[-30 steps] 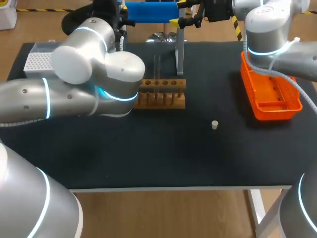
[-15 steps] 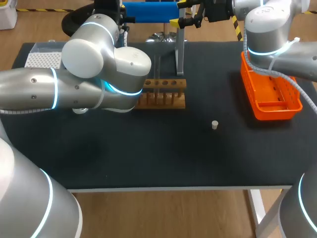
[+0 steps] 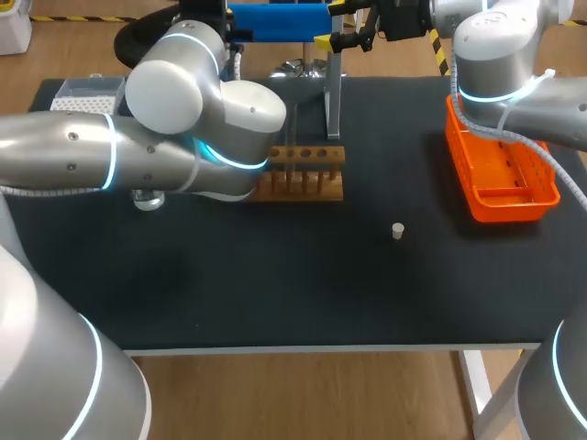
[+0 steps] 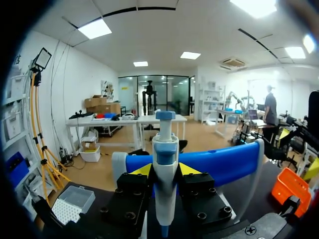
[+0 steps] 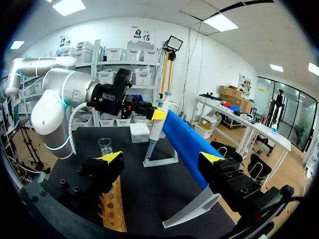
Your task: Invert the test tube, pick up the pipette, mount the tip to pipette, aspirate from beaker and dispense into the tube, eject the tip, return the pipette, and cap with the stopper.
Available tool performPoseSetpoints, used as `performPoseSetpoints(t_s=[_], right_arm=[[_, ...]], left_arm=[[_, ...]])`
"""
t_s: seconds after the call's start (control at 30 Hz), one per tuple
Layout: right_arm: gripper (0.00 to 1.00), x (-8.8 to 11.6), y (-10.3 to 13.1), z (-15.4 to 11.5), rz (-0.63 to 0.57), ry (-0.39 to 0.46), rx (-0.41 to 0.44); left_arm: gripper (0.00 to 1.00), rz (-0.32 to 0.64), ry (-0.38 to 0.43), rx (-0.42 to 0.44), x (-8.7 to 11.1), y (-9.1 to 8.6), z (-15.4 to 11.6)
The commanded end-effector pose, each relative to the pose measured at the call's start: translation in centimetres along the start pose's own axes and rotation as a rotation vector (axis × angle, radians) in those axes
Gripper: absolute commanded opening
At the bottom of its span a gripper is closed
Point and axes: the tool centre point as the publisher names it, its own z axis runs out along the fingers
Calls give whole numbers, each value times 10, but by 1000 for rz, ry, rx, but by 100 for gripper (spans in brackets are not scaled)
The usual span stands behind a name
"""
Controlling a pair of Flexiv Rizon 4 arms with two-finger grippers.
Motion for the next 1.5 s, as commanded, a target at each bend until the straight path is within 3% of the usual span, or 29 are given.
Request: performPoseSetpoints(t_s=[0.03,1.5], right_arm=[[100,0,0,-1,1,1,2],[100,0,0,-1,1,1,2]], left_arm=[[0,-3,-10,-21,1,-3,6],[0,-47,-10,-149,-6,23,20]])
